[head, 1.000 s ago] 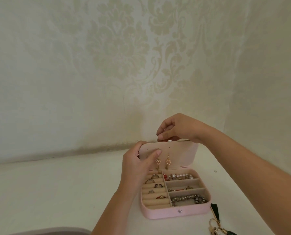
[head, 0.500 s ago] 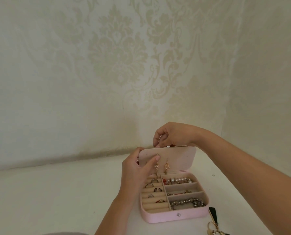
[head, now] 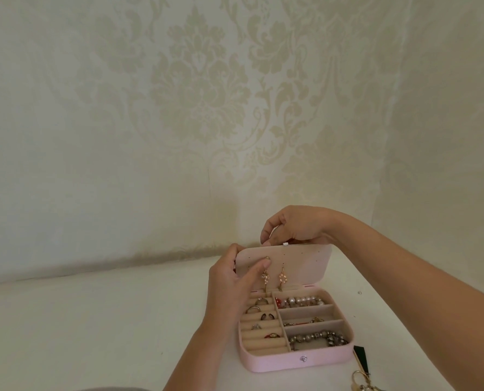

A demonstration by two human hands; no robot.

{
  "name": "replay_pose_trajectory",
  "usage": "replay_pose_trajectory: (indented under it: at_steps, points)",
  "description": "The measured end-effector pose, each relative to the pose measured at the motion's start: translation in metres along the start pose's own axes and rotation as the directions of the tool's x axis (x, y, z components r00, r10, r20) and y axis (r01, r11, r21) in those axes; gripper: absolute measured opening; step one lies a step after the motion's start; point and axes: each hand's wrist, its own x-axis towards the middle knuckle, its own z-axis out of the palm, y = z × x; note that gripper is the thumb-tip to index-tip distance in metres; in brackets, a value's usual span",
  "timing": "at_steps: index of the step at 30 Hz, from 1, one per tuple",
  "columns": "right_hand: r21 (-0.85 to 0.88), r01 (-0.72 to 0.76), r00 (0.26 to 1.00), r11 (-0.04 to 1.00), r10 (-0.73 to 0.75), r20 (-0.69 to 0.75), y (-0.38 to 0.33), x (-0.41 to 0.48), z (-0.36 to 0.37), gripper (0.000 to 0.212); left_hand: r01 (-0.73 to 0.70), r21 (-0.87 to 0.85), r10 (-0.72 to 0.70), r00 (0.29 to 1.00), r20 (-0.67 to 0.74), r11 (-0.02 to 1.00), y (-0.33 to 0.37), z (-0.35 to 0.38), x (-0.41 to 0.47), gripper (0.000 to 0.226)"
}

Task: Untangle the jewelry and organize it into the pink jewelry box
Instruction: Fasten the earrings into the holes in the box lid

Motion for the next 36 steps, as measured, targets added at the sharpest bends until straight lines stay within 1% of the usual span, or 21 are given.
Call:
replay_pose_trajectory:
  at_steps: [5, 12, 16, 20, 28, 36]
  points:
    - [0.003, -0.012, 0.999, 1.0, 0.012, 0.03, -0.001, 0.001, 0.001, 0.004, 0.012, -0.015, -0.012, 1.0, 0.009, 1.0, -0.003, -0.001, 0.001, 0.022]
    - [0.031, 0.001, 0.999, 1.0, -0.002, 0.041, 0.002, 0.002, 0.0, 0.004, 0.004, -0.027, -0.004, 1.0, 0.018, 1.0, -0.002, -0.001, 0.001, 0.02]
    - [0.047, 0.008, 0.998, 0.999, -0.012, 0.066, 0.006, 0.004, 0.0, 0.006, 0.026, -0.048, -0.025, 0.999, 0.023, 0.999, -0.002, -0.002, 0.001, 0.018]
    - [0.143, -0.01, 0.996, 0.99, -0.003, 0.091, 0.01, 0.005, -0.001, 0.008, 0.034, -0.055, -0.033, 0.999, 0.023, 0.998, -0.002, -0.003, 0.002, 0.02]
    - [0.203, -0.041, 0.994, 0.978, 0.02, 0.104, 0.011, 0.005, -0.001, 0.009, 0.037, -0.039, -0.036, 0.999, 0.027, 0.999, -0.002, -0.003, 0.002, 0.018]
    - [0.166, -0.037, 0.995, 0.986, 0.02, 0.102, 0.012, 0.004, 0.0, 0.007, 0.033, -0.04, -0.032, 0.999, 0.034, 0.999, 0.0, -0.003, 0.0, 0.02]
